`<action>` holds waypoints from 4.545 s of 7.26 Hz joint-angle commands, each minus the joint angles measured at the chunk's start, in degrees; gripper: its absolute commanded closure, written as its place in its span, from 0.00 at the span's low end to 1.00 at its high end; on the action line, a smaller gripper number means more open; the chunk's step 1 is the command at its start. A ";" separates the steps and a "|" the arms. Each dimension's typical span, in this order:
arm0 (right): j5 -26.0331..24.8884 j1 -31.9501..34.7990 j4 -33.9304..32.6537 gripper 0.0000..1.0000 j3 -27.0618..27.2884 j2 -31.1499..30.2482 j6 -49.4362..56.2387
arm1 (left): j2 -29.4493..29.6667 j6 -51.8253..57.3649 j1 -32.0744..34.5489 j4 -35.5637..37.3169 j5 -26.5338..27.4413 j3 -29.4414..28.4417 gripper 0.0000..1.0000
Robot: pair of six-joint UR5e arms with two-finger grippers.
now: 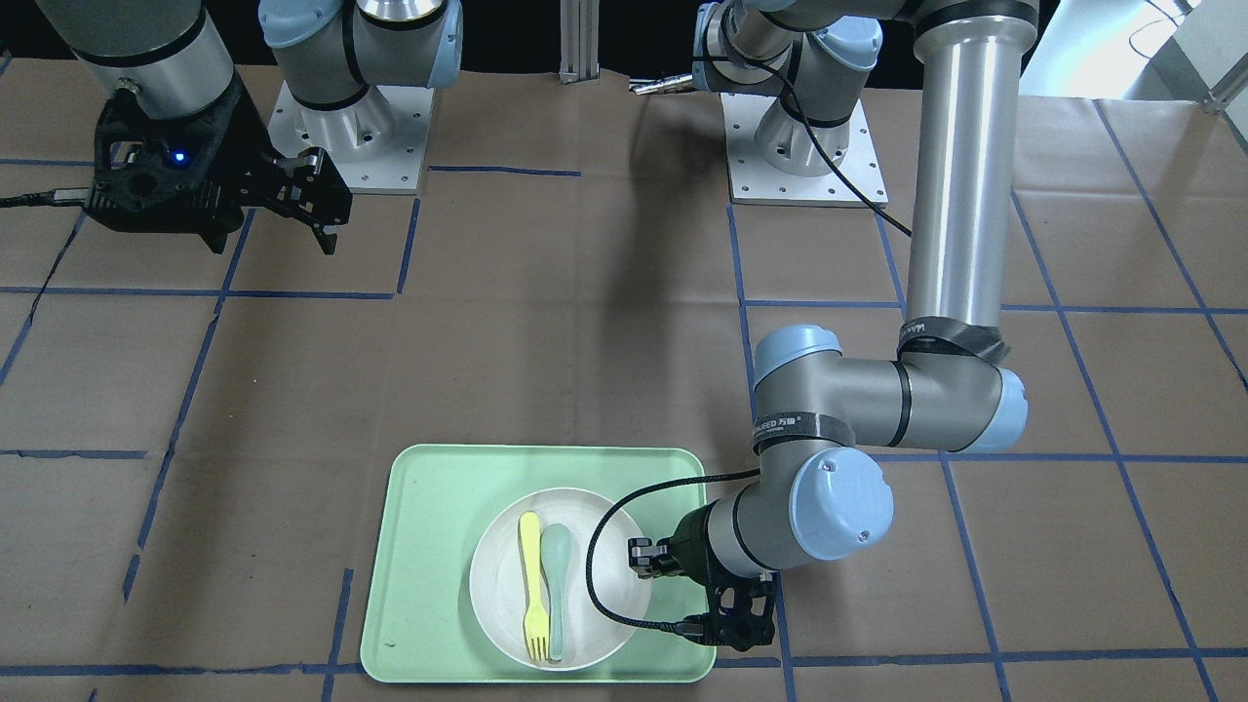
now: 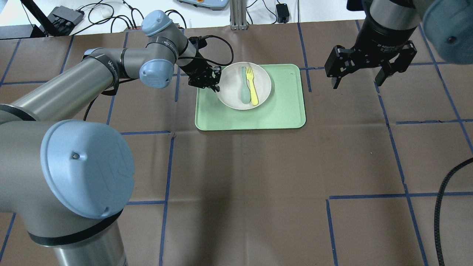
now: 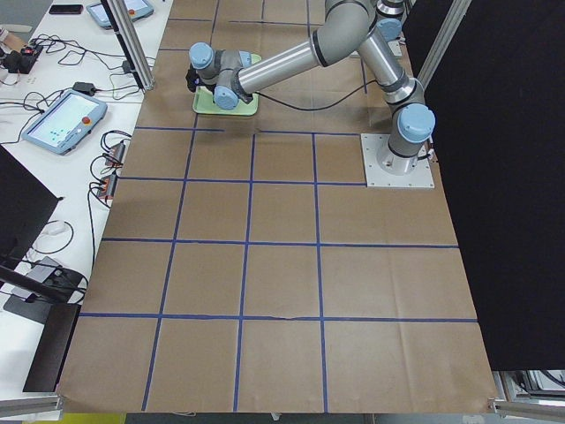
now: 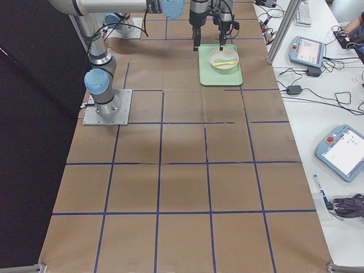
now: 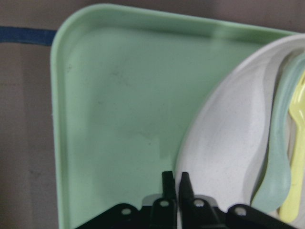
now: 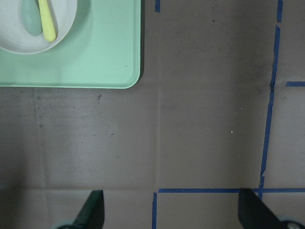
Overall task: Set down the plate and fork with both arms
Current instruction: 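Open the left gripper and lift it back from the plate, then move the right gripper over the plate above the yellow fork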
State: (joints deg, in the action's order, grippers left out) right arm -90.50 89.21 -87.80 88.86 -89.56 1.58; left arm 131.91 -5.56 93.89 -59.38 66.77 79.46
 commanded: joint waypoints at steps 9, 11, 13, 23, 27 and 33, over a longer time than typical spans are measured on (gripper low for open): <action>0.59 0.44 -1.67 0.00 -0.70 2.45 -0.61 | -31.67 5.99 -0.38 -33.48 22.07 4.28 0.00; 0.59 1.22 -7.26 0.00 -1.06 5.61 -1.84 | -41.95 10.54 -1.68 -33.79 22.08 10.76 0.00; 0.76 2.80 -8.69 0.00 -3.41 9.21 -3.95 | -44.99 10.75 -5.10 -41.19 22.44 12.56 0.00; -0.99 15.64 -17.58 0.19 -23.82 37.87 -19.78 | -43.31 10.74 -1.34 -37.65 23.93 12.11 0.00; -1.08 15.73 -18.80 0.41 -23.29 41.56 -19.51 | -42.88 10.83 -1.61 -35.28 23.93 12.47 0.00; -1.79 17.32 -24.17 0.47 -22.77 45.35 -19.69 | -42.88 10.74 -2.22 -35.37 24.11 12.56 0.00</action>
State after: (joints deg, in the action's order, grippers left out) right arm -92.24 106.55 -111.83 66.03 -44.19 -18.10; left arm 89.07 5.22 91.79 -94.73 90.93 92.02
